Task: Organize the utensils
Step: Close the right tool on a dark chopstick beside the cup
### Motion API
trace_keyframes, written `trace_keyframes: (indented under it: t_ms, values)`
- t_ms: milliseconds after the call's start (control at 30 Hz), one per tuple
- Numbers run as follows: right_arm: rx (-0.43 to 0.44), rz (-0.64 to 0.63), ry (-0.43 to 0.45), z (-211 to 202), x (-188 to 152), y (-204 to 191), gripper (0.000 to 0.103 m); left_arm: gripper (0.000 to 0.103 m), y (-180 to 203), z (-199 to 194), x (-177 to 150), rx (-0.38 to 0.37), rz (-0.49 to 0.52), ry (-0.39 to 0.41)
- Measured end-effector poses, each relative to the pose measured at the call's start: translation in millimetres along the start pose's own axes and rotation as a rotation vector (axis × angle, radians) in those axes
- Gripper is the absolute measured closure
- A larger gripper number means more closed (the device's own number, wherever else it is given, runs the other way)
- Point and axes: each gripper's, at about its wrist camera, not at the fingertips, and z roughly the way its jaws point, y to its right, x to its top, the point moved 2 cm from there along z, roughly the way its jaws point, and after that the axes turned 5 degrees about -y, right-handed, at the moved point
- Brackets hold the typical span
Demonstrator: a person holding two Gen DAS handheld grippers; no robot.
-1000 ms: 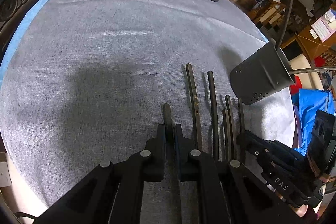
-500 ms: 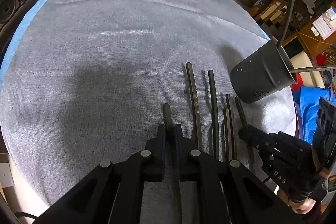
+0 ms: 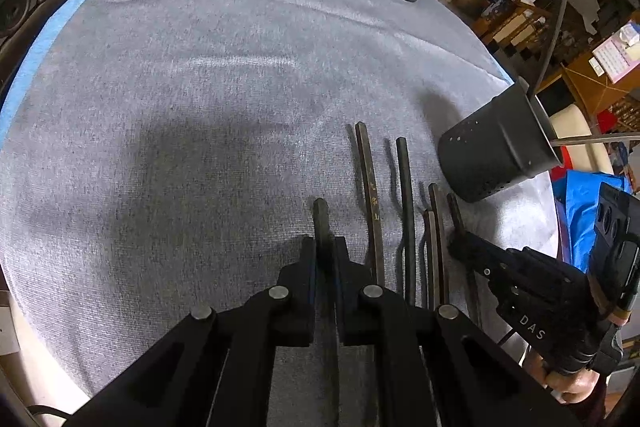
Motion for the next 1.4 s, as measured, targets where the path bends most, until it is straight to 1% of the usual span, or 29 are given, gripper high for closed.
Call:
trace_keyframes:
  t_ms: [233,333,400,467,567,700,933,1067,1133,1233,1300,1400]
  values:
    - [0.053,-0.013,-0.059,-5.9,-11.7,8.9,0.095,0.095,-1.9,-4.1,-9.8,0.007,-0.002,-0.024]
    - [0.075,-0.001,-0.081,-7.8,-14.3,15.0,0.095,0.095,-3.6,-5.0,-11.9,0.012,-0.007,-0.04]
    - [0.084,0.014,-0.09,-7.0,-12.7,16.7,0.095,0.094,-1.8,-3.4,-11.1,0.026,-0.008,-0.048]
    - [0.089,0.03,-0.1,-7.3,-10.7,17.3,0.094,0.095,1.1,-0.1,-9.5,0.056,-0.002,-0.06]
    - [0.08,0.032,-0.109,-4.9,-5.0,16.2,0.094,0.094,7.4,1.8,-5.3,0.083,0.012,-0.061]
    - [0.058,0.015,-0.122,-1.1,4.2,12.0,0.093,0.094,8.3,3.6,0.8,0.086,0.006,-0.065]
    - [0.012,-0.062,-0.123,5.8,14.3,2.7,0.093,0.094,14.2,6.5,4.7,0.106,0.043,-0.07]
    - [-0.009,-0.092,-0.121,8.3,18.6,-3.7,0.095,0.096,14.6,8.0,8.4,0.107,0.039,-0.067]
    - [-0.015,-0.103,-0.118,8.4,19.2,-6.7,0.096,0.097,14.9,7.3,7.7,0.101,0.024,-0.057]
    - [0.018,-0.097,-0.081,1.1,18.2,-9.4,0.096,0.097,11.5,3.1,6.0,0.074,-0.017,-0.022]
    - [0.017,-0.104,-0.048,-6.1,16.9,-13.9,0.096,0.097,10.4,-6.0,5.7,0.068,-0.035,0.032]
    - [0.039,-0.116,0.01,-20.6,15.1,-20.2,0.097,0.097,10.1,-21.9,7.6,0.045,-0.053,0.099]
